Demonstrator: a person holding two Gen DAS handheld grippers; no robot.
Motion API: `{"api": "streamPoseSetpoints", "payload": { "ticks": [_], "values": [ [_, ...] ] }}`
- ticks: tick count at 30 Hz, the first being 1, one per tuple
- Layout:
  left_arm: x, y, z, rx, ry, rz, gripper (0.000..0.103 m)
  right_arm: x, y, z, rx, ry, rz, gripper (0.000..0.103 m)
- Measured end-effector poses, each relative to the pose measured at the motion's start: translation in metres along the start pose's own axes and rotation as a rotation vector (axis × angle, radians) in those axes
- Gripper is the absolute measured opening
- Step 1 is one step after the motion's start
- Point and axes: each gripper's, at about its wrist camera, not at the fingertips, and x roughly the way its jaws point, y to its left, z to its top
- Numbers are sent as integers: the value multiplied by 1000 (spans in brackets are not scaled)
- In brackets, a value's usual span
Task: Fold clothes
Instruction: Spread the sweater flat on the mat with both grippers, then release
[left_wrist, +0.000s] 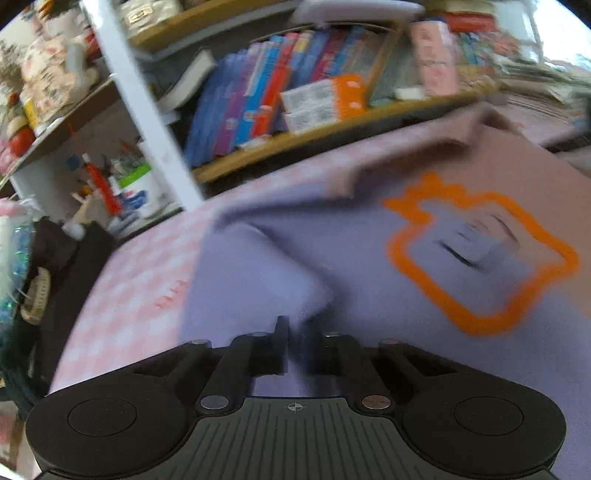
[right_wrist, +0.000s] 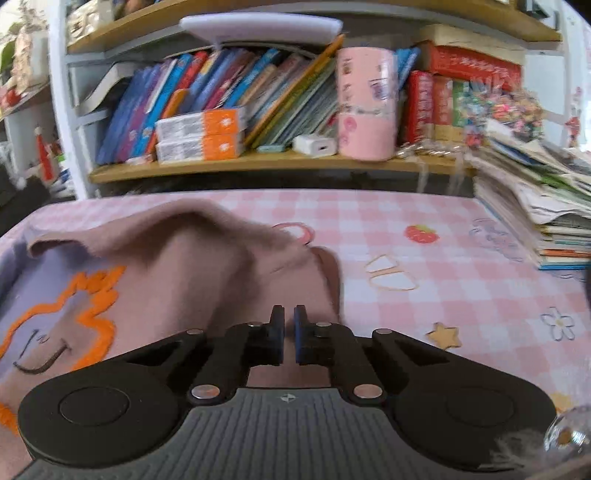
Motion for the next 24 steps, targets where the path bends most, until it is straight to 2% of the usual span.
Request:
{"api": "streamPoseSetpoints", "payload": {
  "ticks": [1, 4, 7, 9, 10, 12, 13, 14, 16, 18, 19, 20, 22, 24],
  "values": [
    [3, 17, 10, -31, -13, 13, 6, 1, -1, 0, 3, 1, -12, 4],
    [12, 62, 36, -69, -66, 173, 7, 0, -10, 0, 29, -13, -28, 4],
    [38, 101, 48, -156, 22, 209, 13, -2, -16, 2, 51, -22, -21, 4],
    [50, 110, 44, -179, 72, 269, 16, -4, -20, 3, 65, -30, -14, 5],
    [46, 107, 39, -182, 63, 290, 19, -4, -22, 3, 71, -30, -13, 5],
    [35, 99, 30, -187, 34, 328, 33, -3, -25, 3, 80, -24, -15, 5],
    [29, 95, 25, -189, 20, 347, 37, -2, -26, 3, 84, -20, -16, 5],
    [19, 85, 20, -181, -19, 339, 42, -1, -26, 3, 86, -16, -17, 6],
    [-6, 63, 8, -154, -114, 272, 43, 0, -25, 3, 83, -12, -16, 8],
    [-25, 45, -3, -148, -162, 148, 43, 1, -24, 2, 75, -8, -18, 18],
    [-34, 36, -8, -146, -184, 83, 43, 1, -22, 2, 69, -7, -20, 28],
    [-39, 28, -14, -149, -187, 22, 43, 1, -21, 1, 65, -6, -23, 31],
    [-46, 13, -25, -158, -185, -99, 43, 3, -21, 0, 64, -4, -27, 32],
    [-47, 4, -33, -157, -172, -137, 43, 6, -23, -1, 80, 5, -15, 32]
  ]
}}
